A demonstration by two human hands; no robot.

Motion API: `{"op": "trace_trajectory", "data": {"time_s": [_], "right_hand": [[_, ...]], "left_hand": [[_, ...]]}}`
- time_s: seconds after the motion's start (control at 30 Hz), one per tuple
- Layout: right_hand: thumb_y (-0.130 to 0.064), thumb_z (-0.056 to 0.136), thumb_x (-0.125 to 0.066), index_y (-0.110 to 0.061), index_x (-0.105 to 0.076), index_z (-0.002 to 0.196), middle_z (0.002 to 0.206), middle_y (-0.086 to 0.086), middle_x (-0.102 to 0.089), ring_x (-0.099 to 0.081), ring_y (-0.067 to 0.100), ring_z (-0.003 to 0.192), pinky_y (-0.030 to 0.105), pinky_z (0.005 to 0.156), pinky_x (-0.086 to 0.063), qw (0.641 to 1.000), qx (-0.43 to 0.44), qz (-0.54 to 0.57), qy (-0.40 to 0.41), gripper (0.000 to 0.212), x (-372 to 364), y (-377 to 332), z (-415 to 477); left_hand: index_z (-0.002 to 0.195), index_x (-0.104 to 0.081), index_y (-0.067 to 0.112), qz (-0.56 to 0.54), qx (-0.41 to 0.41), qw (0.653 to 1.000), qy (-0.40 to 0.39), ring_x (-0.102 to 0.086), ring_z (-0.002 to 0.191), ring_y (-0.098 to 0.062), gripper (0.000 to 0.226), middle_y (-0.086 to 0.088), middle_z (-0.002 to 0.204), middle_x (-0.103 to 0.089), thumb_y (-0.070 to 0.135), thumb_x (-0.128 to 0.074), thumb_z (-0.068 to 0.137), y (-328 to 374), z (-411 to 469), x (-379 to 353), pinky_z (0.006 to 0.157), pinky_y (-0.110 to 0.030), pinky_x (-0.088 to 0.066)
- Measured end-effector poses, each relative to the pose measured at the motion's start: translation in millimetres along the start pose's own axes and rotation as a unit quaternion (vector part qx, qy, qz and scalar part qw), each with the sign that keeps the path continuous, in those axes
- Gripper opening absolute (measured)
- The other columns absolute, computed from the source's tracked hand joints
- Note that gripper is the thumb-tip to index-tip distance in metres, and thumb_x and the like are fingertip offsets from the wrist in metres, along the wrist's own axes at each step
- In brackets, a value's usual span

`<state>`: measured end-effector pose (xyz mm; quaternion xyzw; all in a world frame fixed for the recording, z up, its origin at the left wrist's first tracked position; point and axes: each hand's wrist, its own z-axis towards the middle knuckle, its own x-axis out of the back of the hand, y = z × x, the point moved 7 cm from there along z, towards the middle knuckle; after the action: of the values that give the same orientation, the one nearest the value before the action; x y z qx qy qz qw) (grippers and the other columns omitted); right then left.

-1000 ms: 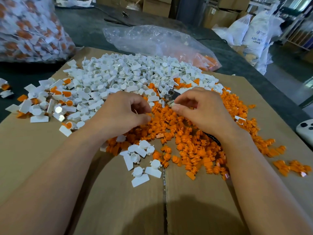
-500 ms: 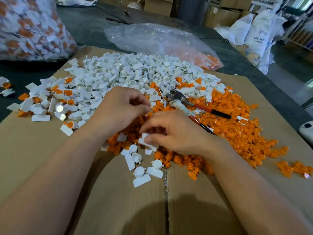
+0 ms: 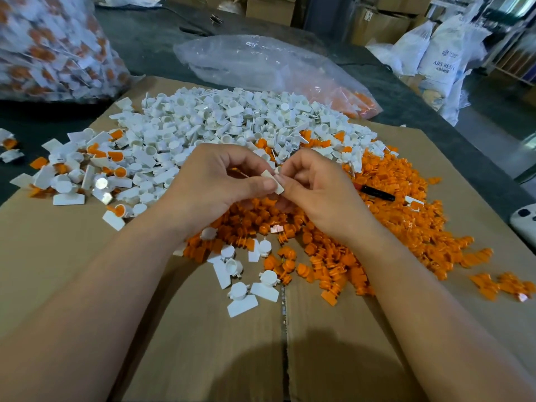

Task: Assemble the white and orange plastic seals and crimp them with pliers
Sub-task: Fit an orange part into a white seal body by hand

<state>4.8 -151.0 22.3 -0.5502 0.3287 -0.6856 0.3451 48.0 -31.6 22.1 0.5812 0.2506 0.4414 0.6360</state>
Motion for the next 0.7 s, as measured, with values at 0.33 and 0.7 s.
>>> {"op": "trace_trajectory", "data": {"time_s": [0.33, 0.7], "right_hand": [[-0.022, 0.070, -0.078, -0.031, -0.062, 0.073, 0.071, -0.012, -0.057, -0.052, -0.007, 0.060, 0.008, 0.055, -0.039, 0.949, -0.021, -0.237, -0.209, 0.019, 2, 10, -10], [-0.010, 0.076, -0.070, -0.028, -0.055, 0.067, 0.070, -0.010, -0.061, -0.060, 0.005, 0.066, 0.024, 0.064, -0.050, 0.989, 0.024, -0.142, -0.029, 0.026, 23, -6, -5]], "left_hand": [[0.087, -0.066, 0.011, -0.133, 0.058, 0.987, 0.063, -0.067, 0.056, -0.017, 0.025, -0.008, 0.065, -0.061, -0.012, -0.058, 0.080, -8, 4, 12, 0.055, -0.022, -0.055], [0.069, -0.056, 0.007, -0.121, 0.080, 0.989, 0.037, -0.069, 0.059, -0.016, 0.016, -0.002, 0.060, -0.067, -0.003, -0.066, 0.077, -11, 5, 7, 0.052, -0.019, -0.054]]}}
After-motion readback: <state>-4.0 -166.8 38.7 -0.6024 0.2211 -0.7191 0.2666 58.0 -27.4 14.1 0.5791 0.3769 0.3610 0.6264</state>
